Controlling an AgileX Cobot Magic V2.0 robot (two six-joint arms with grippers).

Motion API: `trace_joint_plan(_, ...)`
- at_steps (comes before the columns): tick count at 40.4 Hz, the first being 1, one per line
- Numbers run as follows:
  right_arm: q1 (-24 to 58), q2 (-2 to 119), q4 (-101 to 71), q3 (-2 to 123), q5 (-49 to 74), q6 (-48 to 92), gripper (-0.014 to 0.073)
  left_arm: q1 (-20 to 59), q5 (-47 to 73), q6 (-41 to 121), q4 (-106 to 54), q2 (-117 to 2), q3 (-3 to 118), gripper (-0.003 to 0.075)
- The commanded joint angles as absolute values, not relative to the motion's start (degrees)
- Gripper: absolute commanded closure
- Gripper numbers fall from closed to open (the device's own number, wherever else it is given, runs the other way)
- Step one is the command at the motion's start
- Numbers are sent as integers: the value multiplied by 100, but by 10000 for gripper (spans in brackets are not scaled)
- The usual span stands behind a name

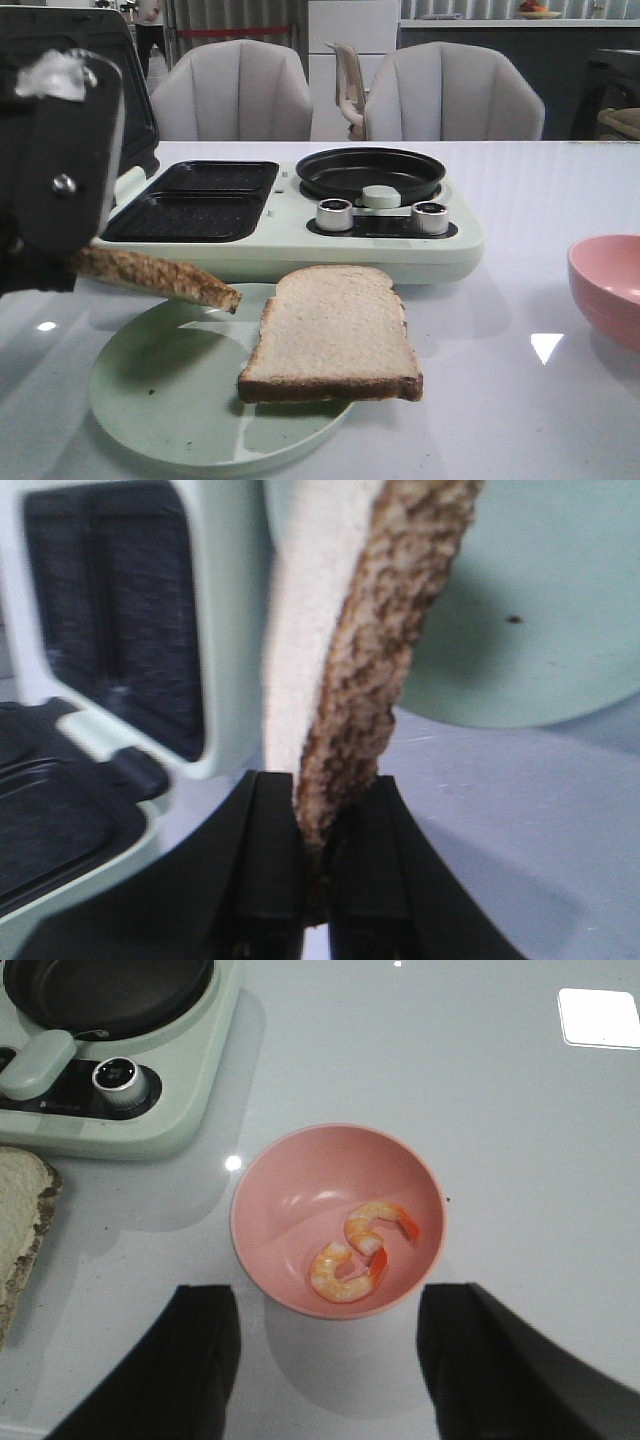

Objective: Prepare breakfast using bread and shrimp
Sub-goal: 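Carry the slice over the sandwich maker and lower it into the far compartment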

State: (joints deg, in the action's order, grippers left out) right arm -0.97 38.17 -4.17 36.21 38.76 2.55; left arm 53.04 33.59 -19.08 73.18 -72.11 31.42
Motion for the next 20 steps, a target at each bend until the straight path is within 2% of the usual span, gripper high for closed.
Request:
trace_joint_plan(1, -115, 3852, -444, 3775, 3518, 291, 88, 5389, 3729, -1996, 7684, -6729, 3395, 620)
trace_joint_plan(12, -115, 3852, -444, 3775, 3518, 291, 88, 5365, 3707, -1996, 8634, -6609, 3930, 620)
trace_joint_plan(20, -115, 3852, -444, 3775, 3518, 291, 88, 4820, 3336, -1996, 8916, -7222, 4689, 620)
